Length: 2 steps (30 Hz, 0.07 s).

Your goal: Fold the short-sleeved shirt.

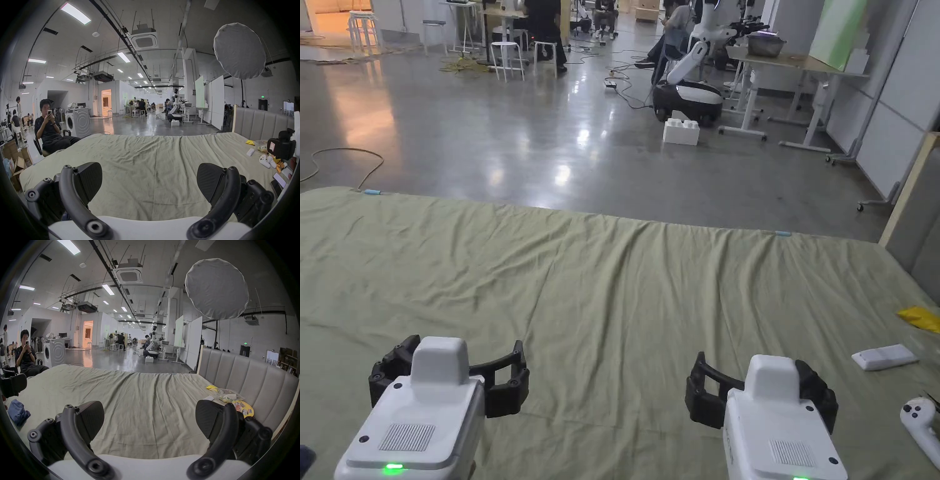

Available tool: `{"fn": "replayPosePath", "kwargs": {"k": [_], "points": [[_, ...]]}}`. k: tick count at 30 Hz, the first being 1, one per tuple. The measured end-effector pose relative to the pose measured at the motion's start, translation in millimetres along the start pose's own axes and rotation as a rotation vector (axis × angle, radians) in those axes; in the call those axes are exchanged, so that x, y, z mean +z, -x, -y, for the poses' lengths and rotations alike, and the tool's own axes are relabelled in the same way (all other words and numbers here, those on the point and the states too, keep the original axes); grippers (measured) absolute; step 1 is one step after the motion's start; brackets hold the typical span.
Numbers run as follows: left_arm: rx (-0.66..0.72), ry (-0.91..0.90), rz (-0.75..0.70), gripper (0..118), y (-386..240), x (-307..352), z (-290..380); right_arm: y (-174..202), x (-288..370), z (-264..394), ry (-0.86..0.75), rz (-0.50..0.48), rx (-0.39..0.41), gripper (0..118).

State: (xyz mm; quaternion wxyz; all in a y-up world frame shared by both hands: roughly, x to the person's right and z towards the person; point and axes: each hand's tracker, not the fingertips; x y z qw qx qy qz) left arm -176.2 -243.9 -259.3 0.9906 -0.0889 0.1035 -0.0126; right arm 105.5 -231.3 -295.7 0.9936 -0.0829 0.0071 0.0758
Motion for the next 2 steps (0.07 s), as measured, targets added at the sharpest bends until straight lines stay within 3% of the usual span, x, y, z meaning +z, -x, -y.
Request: {"fn": "replayPosePath", "kwargs": {"k": [2], "points": [[-0.001,-0.004,0.001,116,-0.3,0.1,0.3,-1.8,-0.5,1.2,-0.010,-0.003,-0.017,114]]}}
